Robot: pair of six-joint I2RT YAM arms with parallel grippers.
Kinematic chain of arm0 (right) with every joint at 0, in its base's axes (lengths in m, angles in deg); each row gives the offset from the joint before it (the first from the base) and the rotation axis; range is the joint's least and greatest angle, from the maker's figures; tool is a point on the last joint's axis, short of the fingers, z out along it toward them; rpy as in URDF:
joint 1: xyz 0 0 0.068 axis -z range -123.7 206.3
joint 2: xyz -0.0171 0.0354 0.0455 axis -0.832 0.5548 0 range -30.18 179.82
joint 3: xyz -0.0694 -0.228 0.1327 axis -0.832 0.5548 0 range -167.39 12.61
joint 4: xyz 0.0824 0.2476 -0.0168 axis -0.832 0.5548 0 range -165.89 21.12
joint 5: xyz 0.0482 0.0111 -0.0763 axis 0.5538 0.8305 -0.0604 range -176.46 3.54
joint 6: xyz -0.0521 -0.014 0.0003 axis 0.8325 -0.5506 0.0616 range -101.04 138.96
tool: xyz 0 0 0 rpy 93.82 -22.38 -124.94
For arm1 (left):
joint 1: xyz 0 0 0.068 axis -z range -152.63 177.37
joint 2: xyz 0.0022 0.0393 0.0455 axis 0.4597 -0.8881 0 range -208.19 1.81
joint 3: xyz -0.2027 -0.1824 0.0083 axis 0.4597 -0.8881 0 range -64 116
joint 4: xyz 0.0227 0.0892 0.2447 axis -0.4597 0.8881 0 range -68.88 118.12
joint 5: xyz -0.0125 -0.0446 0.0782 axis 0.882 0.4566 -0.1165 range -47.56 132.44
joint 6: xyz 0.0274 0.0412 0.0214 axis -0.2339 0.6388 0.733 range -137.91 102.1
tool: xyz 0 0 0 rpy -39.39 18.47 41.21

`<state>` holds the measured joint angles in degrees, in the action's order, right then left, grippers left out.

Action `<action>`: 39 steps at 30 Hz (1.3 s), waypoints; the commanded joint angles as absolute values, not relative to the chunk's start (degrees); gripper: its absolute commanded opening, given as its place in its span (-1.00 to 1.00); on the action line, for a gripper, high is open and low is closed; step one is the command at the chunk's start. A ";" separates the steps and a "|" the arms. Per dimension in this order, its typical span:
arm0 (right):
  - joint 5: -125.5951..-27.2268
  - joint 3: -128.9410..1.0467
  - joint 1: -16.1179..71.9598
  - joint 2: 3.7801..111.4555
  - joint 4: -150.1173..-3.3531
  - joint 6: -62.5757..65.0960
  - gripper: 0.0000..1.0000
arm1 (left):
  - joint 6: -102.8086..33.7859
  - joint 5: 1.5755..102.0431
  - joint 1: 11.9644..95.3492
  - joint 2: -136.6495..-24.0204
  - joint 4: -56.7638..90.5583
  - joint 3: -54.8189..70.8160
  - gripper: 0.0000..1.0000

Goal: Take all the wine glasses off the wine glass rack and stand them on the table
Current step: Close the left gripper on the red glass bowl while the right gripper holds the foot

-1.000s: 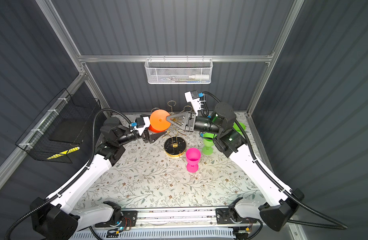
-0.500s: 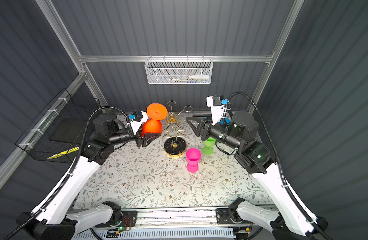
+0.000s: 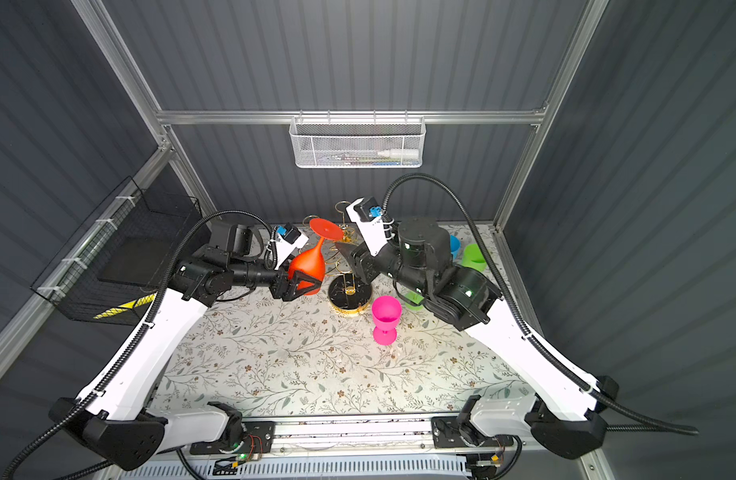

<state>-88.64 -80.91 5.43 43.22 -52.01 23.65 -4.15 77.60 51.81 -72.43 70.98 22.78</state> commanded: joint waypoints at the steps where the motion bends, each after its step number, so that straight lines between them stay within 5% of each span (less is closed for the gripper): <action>1: -89.77 -83.32 3.30 44.61 -52.86 29.89 0.17 | -4.57 77.69 51.84 -73.05 76.70 26.23 0.26; 31: -97.50 -87.46 2.45 52.41 -53.30 35.61 0.21 | -2.26 80.05 51.89 -72.75 81.54 26.09 0.26; 39: -96.69 -88.72 2.65 53.88 -52.85 35.75 -0.25 | -1.56 80.23 51.88 -72.53 82.45 26.01 0.26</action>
